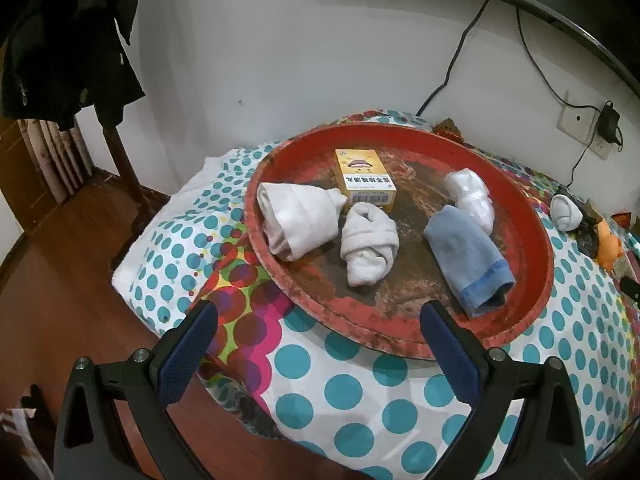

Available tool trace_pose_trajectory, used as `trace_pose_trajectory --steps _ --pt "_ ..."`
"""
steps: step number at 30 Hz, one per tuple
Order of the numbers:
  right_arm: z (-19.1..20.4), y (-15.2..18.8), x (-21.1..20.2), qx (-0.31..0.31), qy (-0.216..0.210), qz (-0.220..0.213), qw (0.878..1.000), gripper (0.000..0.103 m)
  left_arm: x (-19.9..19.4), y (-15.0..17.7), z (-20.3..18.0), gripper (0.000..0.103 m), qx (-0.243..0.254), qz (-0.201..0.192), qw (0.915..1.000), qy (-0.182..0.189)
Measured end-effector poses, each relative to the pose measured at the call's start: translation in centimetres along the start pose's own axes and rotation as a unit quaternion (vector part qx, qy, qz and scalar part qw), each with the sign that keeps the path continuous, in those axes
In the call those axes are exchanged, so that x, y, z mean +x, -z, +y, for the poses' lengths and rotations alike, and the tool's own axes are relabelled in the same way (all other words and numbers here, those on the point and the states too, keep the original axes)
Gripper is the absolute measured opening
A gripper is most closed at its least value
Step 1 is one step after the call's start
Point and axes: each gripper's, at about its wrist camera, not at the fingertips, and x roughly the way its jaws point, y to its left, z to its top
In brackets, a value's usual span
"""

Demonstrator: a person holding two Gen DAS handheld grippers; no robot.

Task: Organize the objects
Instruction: 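Carry the red box with the right gripper onto the tray and release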

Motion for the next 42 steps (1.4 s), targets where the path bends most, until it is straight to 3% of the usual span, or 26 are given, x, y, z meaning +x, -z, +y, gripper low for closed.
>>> trace_pose_trajectory --steps 13,20,42 --pt "12.0 -6.0 1.0 -0.044 -0.087 -0.018 0.995 0.029 0.2 -0.1 0.2 0.101 0.007 -0.002 0.9999 -0.016" --pt "16.6 -7.8 2.4 -0.066 -0.105 -0.013 0.992 0.029 0.2 -0.2 0.4 0.101 0.005 -0.002 0.9999 -0.014" --pt "22.1 -9.9 6.9 -0.101 -0.093 0.013 0.99 0.029 0.4 -0.4 1.3 0.101 -0.017 0.006 0.9998 -0.009"
